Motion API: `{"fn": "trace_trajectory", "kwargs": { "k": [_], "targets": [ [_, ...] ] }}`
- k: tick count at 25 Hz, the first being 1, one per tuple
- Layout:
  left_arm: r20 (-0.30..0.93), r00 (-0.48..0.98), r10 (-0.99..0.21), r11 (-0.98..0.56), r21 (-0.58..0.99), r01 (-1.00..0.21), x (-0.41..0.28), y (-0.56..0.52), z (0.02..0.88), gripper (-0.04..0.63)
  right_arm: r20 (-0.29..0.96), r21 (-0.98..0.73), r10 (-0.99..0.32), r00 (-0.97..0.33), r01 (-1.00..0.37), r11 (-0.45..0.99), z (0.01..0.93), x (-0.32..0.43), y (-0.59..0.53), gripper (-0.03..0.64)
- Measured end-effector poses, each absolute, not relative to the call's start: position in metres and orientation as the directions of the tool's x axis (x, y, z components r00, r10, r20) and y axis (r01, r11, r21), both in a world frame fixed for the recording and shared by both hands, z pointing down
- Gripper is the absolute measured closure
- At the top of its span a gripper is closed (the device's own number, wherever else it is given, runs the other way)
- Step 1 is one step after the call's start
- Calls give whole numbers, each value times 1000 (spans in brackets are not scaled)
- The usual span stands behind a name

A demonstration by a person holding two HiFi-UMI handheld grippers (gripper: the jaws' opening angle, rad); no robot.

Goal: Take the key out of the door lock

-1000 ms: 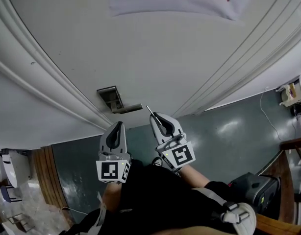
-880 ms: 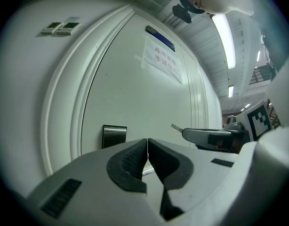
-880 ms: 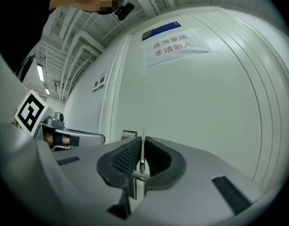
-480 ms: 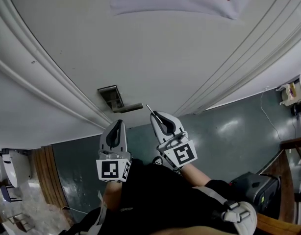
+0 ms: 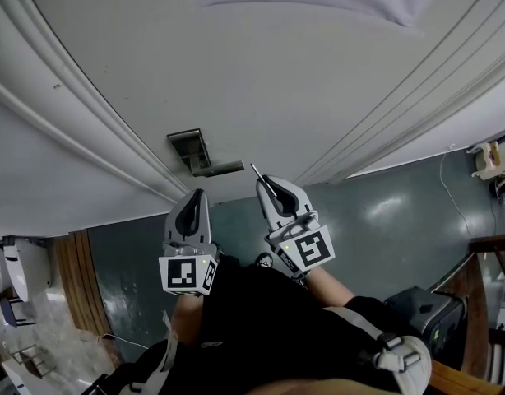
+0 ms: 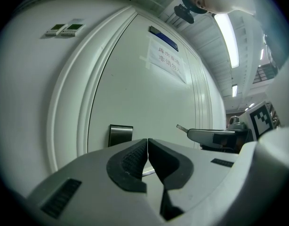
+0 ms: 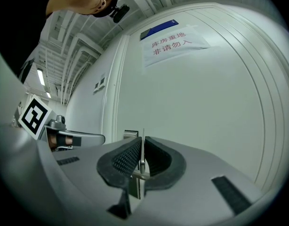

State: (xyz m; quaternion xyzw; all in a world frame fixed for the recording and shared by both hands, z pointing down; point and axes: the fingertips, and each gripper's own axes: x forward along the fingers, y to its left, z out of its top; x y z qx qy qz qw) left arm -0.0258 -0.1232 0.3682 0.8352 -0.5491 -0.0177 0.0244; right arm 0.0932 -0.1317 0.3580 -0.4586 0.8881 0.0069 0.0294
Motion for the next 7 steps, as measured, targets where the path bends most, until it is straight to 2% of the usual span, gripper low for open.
{"fn": "trace_trajectory", "kwargs": {
  "k": [7],
  "targets": [
    [7, 403, -915, -401, 79, -913, -24, -125, 373, 571, -45, -22, -809, -586, -809, 587, 362, 89, -133, 586]
  ]
}}
